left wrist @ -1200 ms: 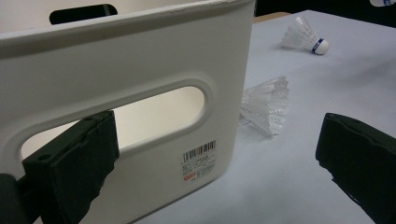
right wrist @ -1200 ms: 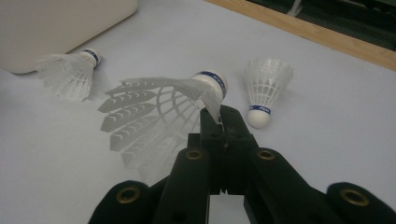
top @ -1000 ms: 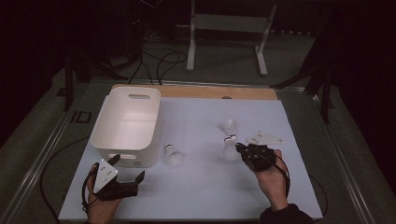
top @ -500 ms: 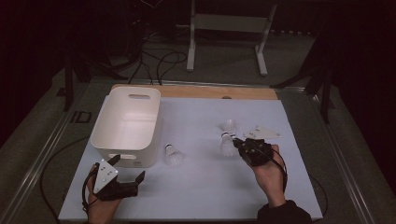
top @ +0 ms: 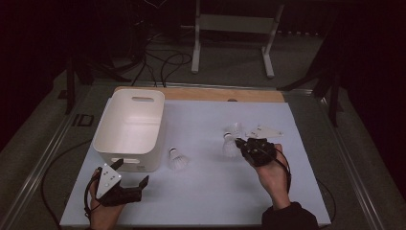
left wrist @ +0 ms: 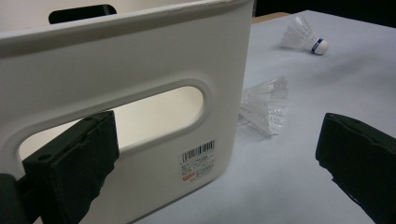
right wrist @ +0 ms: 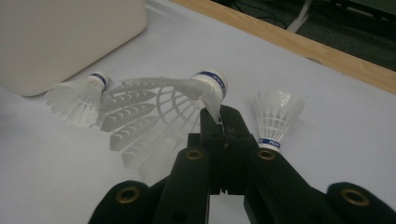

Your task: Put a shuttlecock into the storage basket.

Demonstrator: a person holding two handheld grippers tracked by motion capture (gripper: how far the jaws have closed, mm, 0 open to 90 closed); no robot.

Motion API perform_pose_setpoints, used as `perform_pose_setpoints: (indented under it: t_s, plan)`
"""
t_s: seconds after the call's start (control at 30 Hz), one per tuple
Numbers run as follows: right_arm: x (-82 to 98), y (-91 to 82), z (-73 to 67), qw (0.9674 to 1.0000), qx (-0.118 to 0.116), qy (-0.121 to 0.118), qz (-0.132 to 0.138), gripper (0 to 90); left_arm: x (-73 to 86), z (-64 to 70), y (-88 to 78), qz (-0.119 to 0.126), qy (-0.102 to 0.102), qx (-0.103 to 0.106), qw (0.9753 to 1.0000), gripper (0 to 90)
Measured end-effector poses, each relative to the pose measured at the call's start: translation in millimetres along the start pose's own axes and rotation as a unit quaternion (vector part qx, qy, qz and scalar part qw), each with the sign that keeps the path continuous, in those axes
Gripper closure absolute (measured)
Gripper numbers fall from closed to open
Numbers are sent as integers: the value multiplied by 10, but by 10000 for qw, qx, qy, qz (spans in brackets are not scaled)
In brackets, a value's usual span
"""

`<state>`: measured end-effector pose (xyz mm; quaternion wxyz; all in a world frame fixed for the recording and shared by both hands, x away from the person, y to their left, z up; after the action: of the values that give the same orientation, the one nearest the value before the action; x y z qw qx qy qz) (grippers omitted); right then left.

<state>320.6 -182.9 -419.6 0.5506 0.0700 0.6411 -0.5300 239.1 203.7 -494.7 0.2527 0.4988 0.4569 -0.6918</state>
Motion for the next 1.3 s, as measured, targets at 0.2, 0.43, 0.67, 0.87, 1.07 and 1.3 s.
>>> perform_pose_setpoints:
  t_s: [0.2,0.43,0.67,0.87,1.07,1.3]
  plan:
    - [-39,38,-1,10000,-68,3,19,892,3,11,6,-7,6,-4,10000,0]
    - [-96,40,-5,9999,-124,29,40,892,3,11,6,-6,13,-6,10000,0]
    - [-156,57,-12,9998,-179,13,91,893,3,14,7,-14,30,4,10000,0]
    - [-200,71,-4,9996,-243,7,116,893,6,17,14,-35,56,-11,10000,0]
    - [-230,101,8,9995,-303,49,114,893,5,18,13,-28,52,-9,10000,0]
    - [-282,132,16,9993,-343,33,153,893,5,19,14,-33,60,-15,10000,0]
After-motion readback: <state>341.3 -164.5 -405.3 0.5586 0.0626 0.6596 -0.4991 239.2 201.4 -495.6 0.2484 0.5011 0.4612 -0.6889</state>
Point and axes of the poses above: each handheld gripper's, and its own axes: y roughly forward along the jaws, x roughly out of its underside, z roughly to its right, the point moved 3 cm from there along y, roughly forward along the jaws, and after that the axes turned 8 degrees about -y, right-handed, at the moved point
